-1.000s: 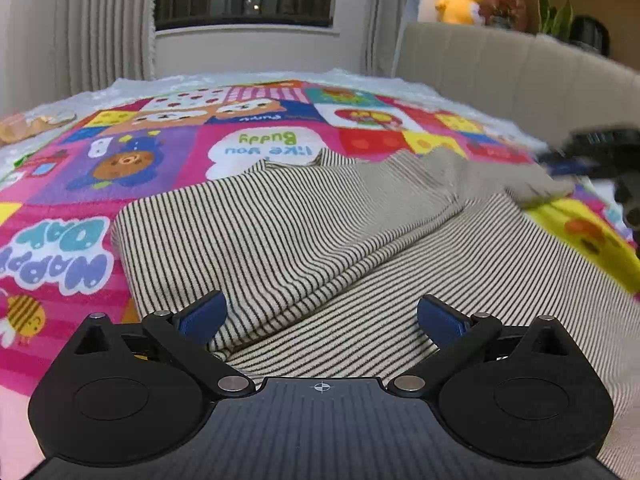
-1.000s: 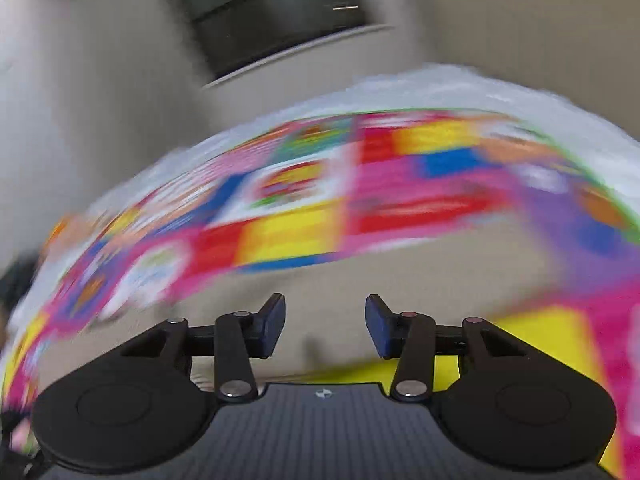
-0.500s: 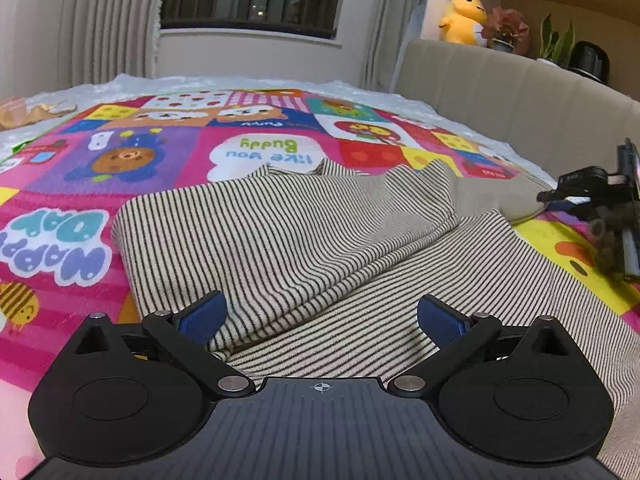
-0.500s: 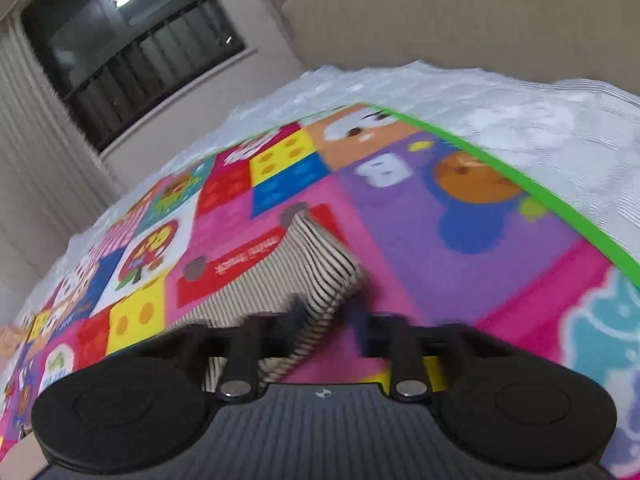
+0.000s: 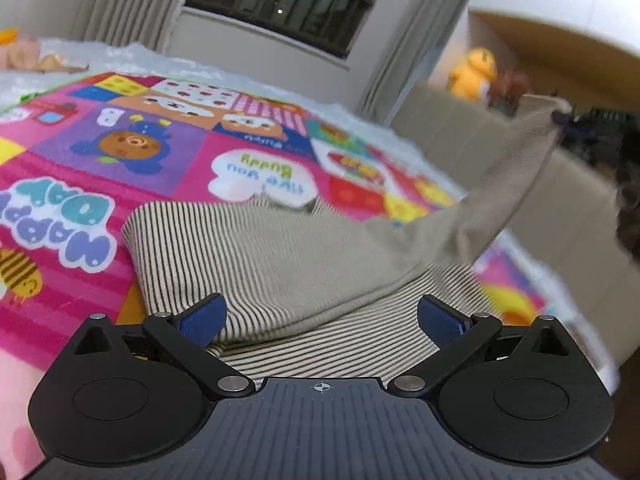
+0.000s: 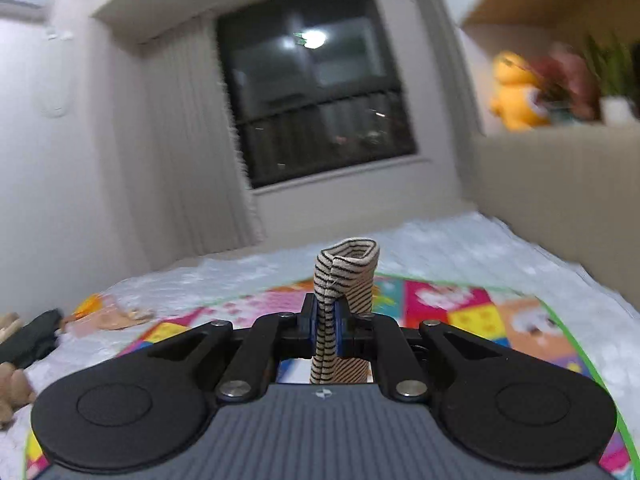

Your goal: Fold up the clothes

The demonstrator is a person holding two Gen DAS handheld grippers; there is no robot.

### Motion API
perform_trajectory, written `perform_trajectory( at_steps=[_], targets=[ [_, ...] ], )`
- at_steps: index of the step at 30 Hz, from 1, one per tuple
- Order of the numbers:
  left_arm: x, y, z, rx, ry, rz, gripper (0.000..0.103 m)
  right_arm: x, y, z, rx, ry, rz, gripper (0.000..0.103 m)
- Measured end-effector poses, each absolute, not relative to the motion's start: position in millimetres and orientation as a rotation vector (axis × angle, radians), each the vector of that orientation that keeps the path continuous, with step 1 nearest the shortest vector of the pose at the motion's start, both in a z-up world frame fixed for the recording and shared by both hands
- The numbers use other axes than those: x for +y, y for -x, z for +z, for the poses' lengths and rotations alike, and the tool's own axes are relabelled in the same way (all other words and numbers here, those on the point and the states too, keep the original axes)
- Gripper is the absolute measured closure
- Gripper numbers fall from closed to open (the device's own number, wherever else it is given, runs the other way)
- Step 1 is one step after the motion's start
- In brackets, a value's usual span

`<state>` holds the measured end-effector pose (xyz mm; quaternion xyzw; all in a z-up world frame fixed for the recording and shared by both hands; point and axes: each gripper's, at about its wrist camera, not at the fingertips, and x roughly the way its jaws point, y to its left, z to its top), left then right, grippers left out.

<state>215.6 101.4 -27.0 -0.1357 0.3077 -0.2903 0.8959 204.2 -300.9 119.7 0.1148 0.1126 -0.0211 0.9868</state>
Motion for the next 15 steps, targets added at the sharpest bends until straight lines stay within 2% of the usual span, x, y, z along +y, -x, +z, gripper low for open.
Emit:
perform_trajectory(
  at_steps=[7, 15],
  targets=[
    [126.8, -194.0, -10.4, 0.601, 0.241, -0.552, 0.000, -227.7, -214.0, 143.3, 0.231, -0.151, 0.104, 0.095],
    [153.5, -187.2, -14.1, 0.606, 0.278, -0.518, 0.000, -156.9, -236.5, 131.9, 0.299, -0.101, 0.250, 0.095]
  ],
)
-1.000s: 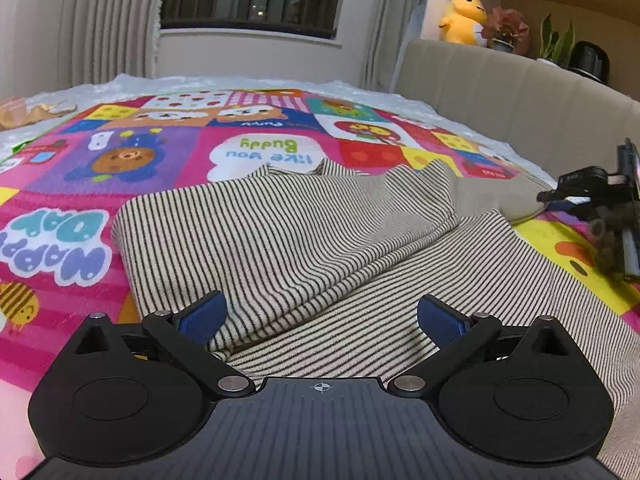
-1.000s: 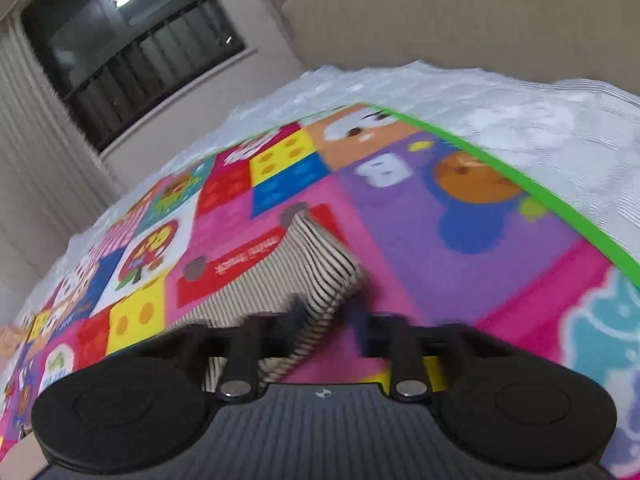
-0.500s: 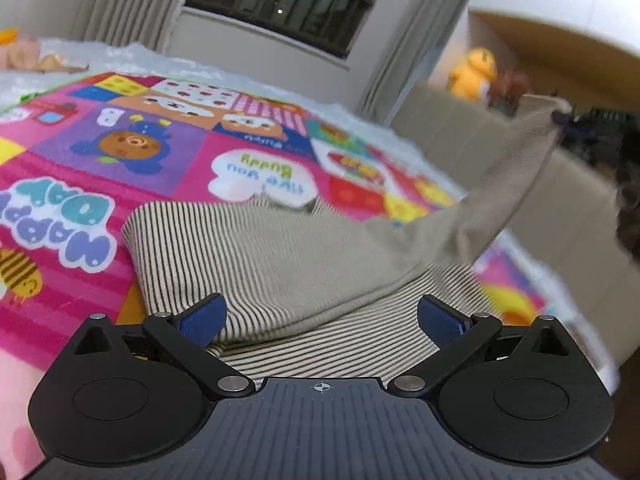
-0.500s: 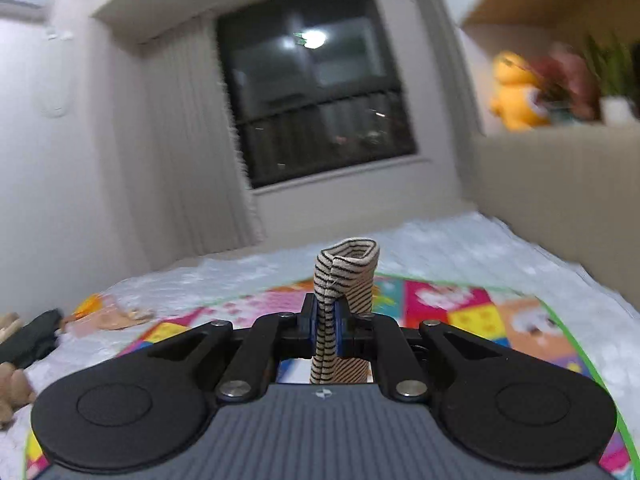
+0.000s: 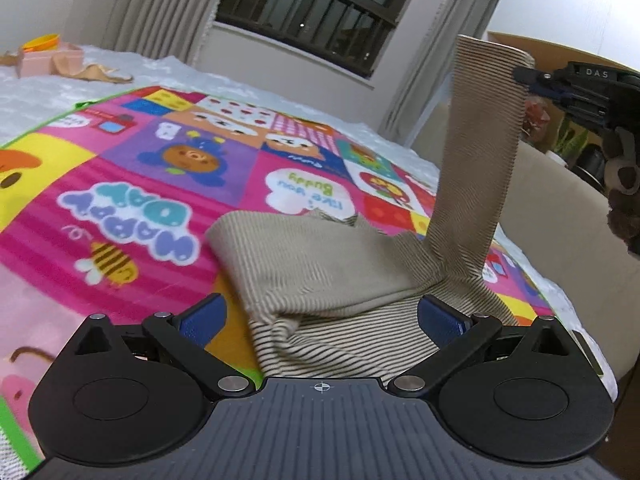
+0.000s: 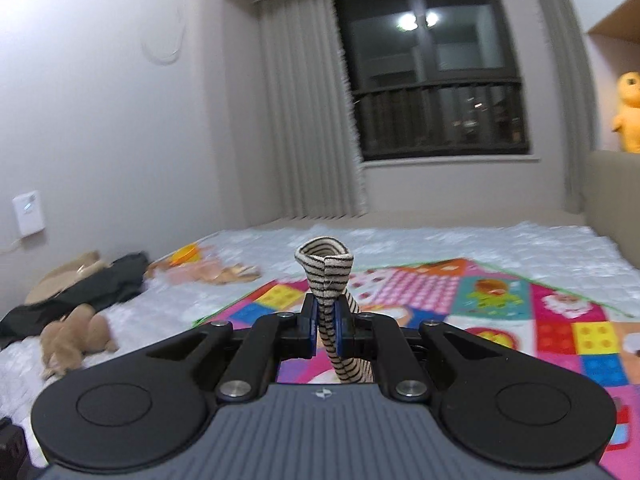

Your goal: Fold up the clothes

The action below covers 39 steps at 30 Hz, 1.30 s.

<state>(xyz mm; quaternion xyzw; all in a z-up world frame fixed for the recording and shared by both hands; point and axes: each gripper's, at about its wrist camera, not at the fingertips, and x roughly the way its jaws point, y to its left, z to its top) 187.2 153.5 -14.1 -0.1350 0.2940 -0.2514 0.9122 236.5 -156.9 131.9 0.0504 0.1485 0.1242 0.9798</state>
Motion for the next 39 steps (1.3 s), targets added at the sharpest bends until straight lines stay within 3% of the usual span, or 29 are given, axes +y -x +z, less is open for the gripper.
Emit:
perform_trajectory(
  at_steps=[11, 20, 29, 30, 33, 36, 39],
  targets=[
    [174.9, -180.7, -18.2, 0.622, 0.295, -0.486, 0.000, -66.9, -249.8, 68.2, 0.468, -0.082, 0.447, 0.095],
    [166.5, -187.1, -26.4, 0.667, 0.280, -0.487, 0.000, -62.7, -247.4, 47.4, 0.500, -0.116, 0.560, 0.073],
    [151.1, -221.2, -30.0, 0.714, 0.344, -0.440, 0.000, -121.5, -219.9, 13.1, 0.496, -0.018, 0.384, 0.061],
    [150.3, -226.9, -30.3, 0.723, 0.361, -0.428, 0.003, -128.2, -214.3, 5.5, 0.501, 0.008, 0.360, 0.058],
    [146.1, -246.3, -32.4, 0.764, 0.400, -0.382, 0.026, -149.9, -195.4, -17.4, 0.504, 0.101, 0.283, 0.047],
    [137.8, -259.1, -34.3, 0.778, 0.402, -0.348, 0.029, -170.8, -178.9, -39.6, 0.466, 0.230, 0.176, 0.042],
    [124.5, -264.0, -30.2, 0.754, 0.342, -0.304, 0.047, -199.8, -169.7, -60.4, 0.464, 0.208, 0.101, 0.040]
  ],
)
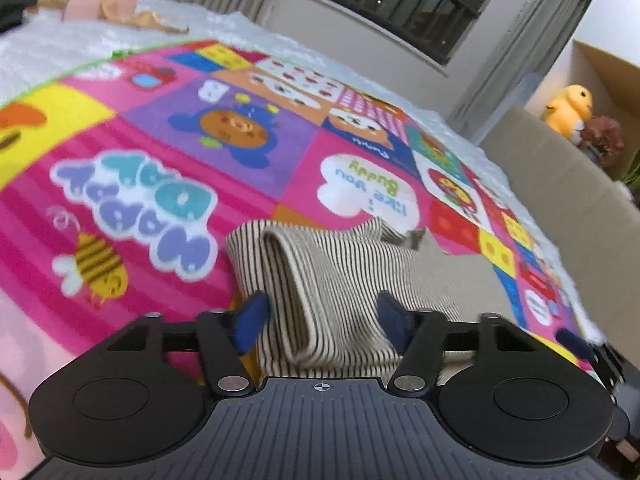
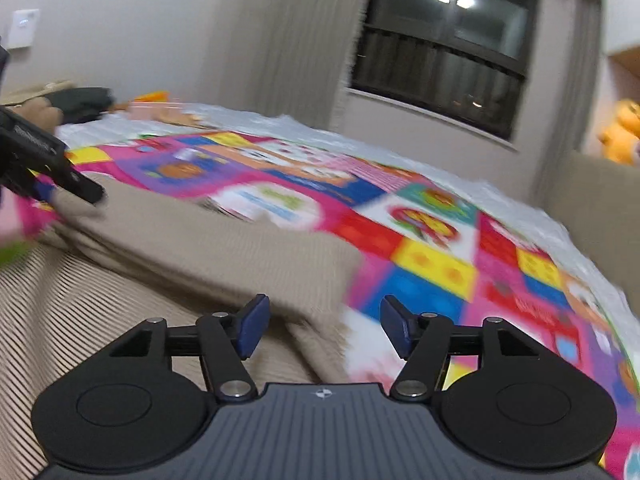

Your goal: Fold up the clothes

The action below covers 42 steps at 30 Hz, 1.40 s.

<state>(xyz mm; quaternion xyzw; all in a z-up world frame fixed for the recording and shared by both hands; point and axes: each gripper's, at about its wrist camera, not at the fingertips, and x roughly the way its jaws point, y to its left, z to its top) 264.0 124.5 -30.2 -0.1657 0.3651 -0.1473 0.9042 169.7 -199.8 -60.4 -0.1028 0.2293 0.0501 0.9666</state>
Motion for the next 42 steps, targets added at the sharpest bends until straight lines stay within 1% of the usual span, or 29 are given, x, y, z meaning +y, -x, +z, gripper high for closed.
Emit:
perform_trajectory(
  at_steps=[1, 2, 3, 4, 5, 6, 9, 13, 14, 18, 21, 22, 26, 28, 29, 30, 32, 34, 38, 40, 42],
  targets=[
    [120.2, -265.2, -28.5, 0.747, 0.318, -0.293, 0.051, -210.3, -168.2, -66.7, 0.474, 0.162, 0.089, 0.040],
    [117.0, -266.6, -27.4, 0.745, 0.292, -0.283, 0.052, -215.3, -167.6, -67.6, 0.470, 0.135, 0.085, 0.040],
    [113.9, -267.9, -26.2, 0.743, 0.267, -0.273, 0.062, -220.2, -167.0, -68.5, 0.467, 0.109, 0.081, 0.039],
    [111.9, -267.8, -24.3, 0.739, 0.246, -0.263, 0.077, -225.1, -166.4, -69.3, 0.464, 0.082, 0.078, 0.036],
    [110.3, -266.4, -21.1, 0.725, 0.230, -0.267, 0.082, -224.8, -165.8, -70.2, 0.463, 0.088, 0.083, 0.027],
    [108.8, -265.0, -17.8, 0.711, 0.214, -0.272, 0.088, -224.4, -165.3, -71.0, 0.462, 0.094, 0.088, 0.025],
    [100.8, -257.5, -0.3, 0.637, 0.139, -0.314, 0.091, -218.8, -166.7, -72.2, 0.473, 0.127, 0.105, 0.025],
    [99.6, -251.3, 17.2, 0.553, 0.073, -0.324, 0.092, -216.6, -167.0, -71.7, 0.465, 0.122, 0.102, 0.023],
    [101.3, -251.4, 17.9, 0.548, 0.067, -0.323, 0.092, -217.3, -167.5, -71.3, 0.464, 0.112, 0.101, 0.022],
    [108.0, -258.3, -6.7, 0.642, 0.045, -0.280, 0.092, -221.2, -170.5, -71.7, 0.473, 0.082, 0.099, 0.020],
    [120.7, -262.2, -20.9, 0.677, 0.037, -0.207, 0.086, -221.5, -170.9, -72.1, 0.480, 0.077, 0.099, 0.019],
    [126.2, -263.1, -22.1, 0.677, 0.042, -0.182, 0.080, -221.0, -170.8, -72.2, 0.480, 0.079, 0.101, 0.018],
    [147.0, -260.9, -8.5, 0.653, 0.113, -0.135, 0.078, -220.1, -170.7, -73.1, 0.484, 0.081, 0.107, 0.016],
    [152.0, -257.1, 0.4, 0.631, 0.155, -0.157, 0.066, -219.9, -170.7, -73.4, 0.486, 0.081, 0.105, 0.016],
    [152.5, -255.3, 4.6, 0.621, 0.175, -0.174, 0.063, -219.7, -170.7, -73.2, 0.487, 0.081, 0.104, 0.016],
    [150.0, -253.4, 8.2, 0.613, 0.189, -0.197, 0.060, -219.3, -170.8, -73.2, 0.488, 0.082, 0.104, 0.016],
    [139.5, -250.5, 12.3, 0.608, 0.198, -0.242, 0.059, -218.6, -171.2, -73.3, 0.491, 0.086, 0.102, 0.016],
    [126.1, -248.4, 12.7, 0.612, 0.205, -0.298, 0.052, -218.1, -171.4, -73.5, 0.492, 0.089, 0.099, 0.015],
    [102.4, -246.2, 3.9, 0.627, 0.206, -0.384, 0.044, -218.1, -171.6, -73.8, 0.499, 0.086, 0.100, 0.010],
    [94.2, -248.2, -7.8, 0.657, 0.201, -0.401, 0.032, -219.0, -173.2, -73.9, 0.509, 0.082, 0.103, 0.009],
    [94.4, -247.9, -14.1, 0.654, 0.202, -0.408, 0.031, -220.5, -174.7, -74.1, 0.518, 0.074, 0.110, 0.009]
  ],
)
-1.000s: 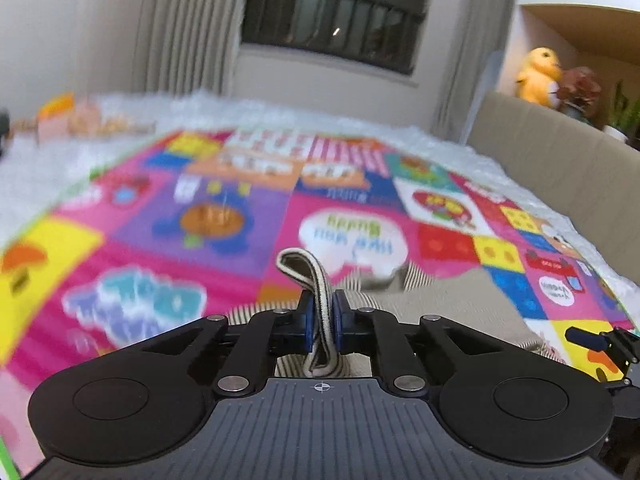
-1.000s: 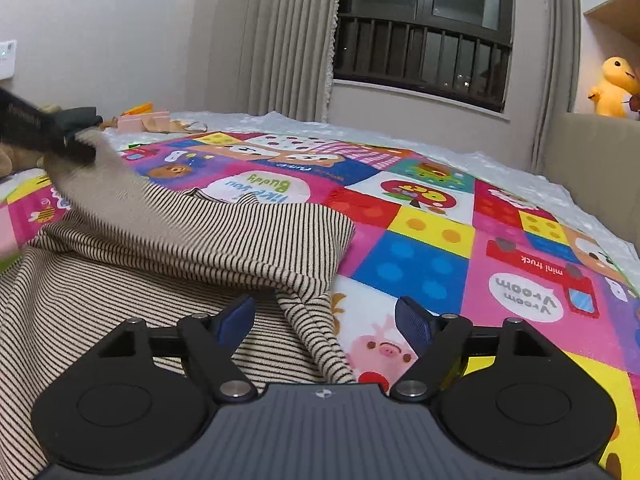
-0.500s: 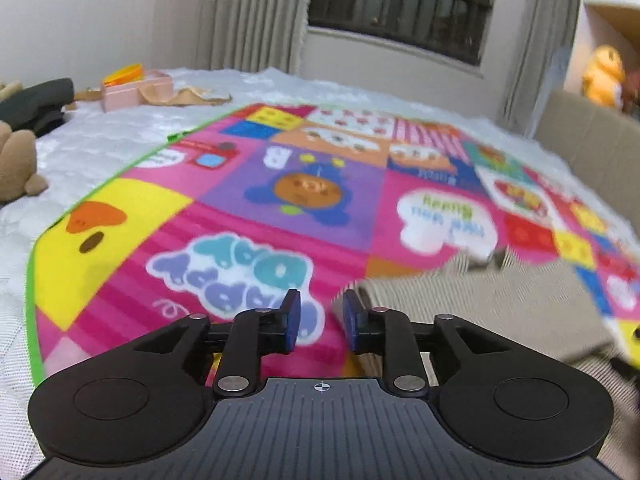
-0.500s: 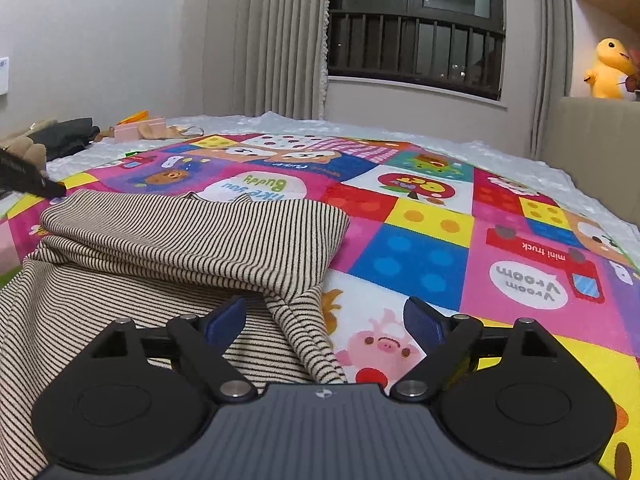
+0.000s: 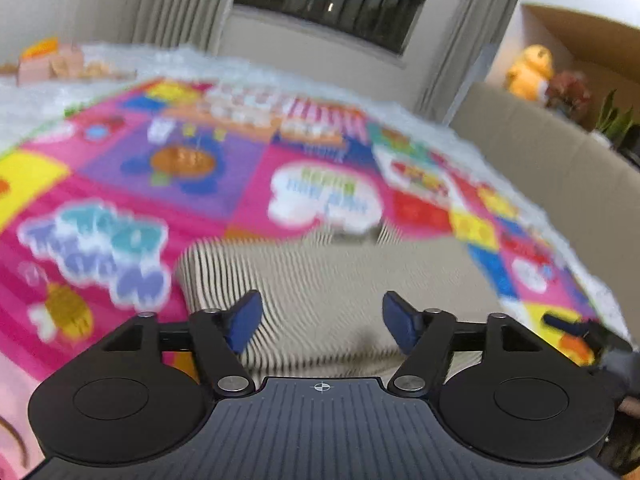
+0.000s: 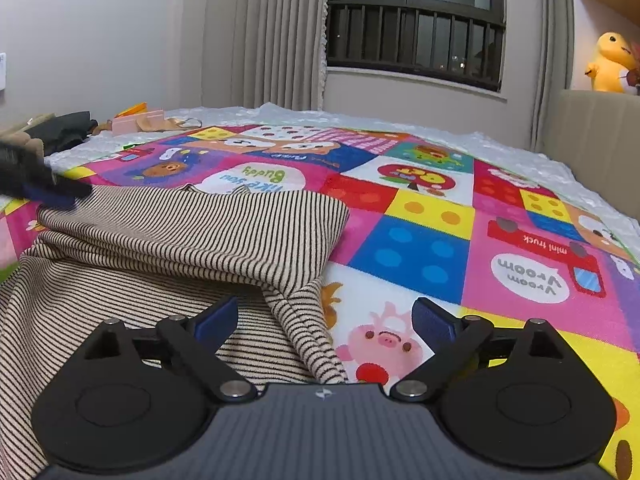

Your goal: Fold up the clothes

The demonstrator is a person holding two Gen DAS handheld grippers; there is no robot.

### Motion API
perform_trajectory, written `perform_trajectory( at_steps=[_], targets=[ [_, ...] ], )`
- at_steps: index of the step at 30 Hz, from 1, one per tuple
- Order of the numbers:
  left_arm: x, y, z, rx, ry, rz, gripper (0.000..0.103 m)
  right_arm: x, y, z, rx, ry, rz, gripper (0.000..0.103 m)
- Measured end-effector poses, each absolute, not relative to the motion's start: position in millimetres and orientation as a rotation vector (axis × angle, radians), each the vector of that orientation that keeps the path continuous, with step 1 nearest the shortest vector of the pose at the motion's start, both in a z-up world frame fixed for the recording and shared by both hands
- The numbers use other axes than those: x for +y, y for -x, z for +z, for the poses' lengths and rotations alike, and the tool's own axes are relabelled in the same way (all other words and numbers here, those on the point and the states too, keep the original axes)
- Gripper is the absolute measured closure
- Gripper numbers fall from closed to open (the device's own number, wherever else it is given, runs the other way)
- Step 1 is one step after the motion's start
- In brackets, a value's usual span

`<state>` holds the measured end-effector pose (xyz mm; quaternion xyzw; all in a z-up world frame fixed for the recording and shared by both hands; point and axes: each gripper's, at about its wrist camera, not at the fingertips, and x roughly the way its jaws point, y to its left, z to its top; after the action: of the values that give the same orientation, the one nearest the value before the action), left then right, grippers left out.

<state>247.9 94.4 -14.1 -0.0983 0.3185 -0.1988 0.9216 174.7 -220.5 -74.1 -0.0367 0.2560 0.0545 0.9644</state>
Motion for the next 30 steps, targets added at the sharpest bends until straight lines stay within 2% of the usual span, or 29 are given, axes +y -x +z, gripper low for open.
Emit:
perform_trajectory(
  at_steps=[3, 9, 16, 18, 19, 20, 24, 25, 30],
  targets=[
    [94.7, -247.5, -23.6, 0.649, 0.203, -0.419, 0.030, -222.9, -176.1, -74.2, 0.529, 0.057, 0.125, 0.009],
    [95.4, -246.8, -42.5, 0.640, 0.205, -0.440, 0.021, -225.3, -185.0, -67.3, 0.568, 0.032, 0.136, 0.009],
    [97.0, -246.2, -56.7, 0.620, 0.220, -0.463, 0.013, -200.6, -219.1, -19.1, 0.501, 0.065, 0.224, 0.009],
    [95.8, -243.6, -57.8, 0.607, 0.207, -0.462, 0.013, -190.8, -235.4, -14.5, 0.497, 0.022, 0.260, 0.024],
    [95.1, -242.3, -58.3, 0.600, 0.199, -0.461, 0.013, -186.7, -245.1, -16.7, 0.513, -0.009, 0.277, 0.039],
    [94.9, -242.1, -58.6, 0.598, 0.196, -0.461, 0.013, -183.5, -254.9, -22.3, 0.541, -0.032, 0.283, 0.042],
    [95.0, -241.6, -59.4, 0.594, 0.192, -0.464, 0.013, -175.5, -281.2, -68.5, 0.670, 0.047, 0.205, 0.046],
    [95.0, -241.4, -59.5, 0.594, 0.192, -0.465, 0.013, -178.3, -278.5, -74.9, 0.646, 0.052, 0.210, 0.046],
    [94.8, -240.3, -59.5, 0.592, 0.187, -0.465, 0.012, -176.2, -267.8, -68.7, 0.628, 0.068, 0.201, 0.046]
  ],
)
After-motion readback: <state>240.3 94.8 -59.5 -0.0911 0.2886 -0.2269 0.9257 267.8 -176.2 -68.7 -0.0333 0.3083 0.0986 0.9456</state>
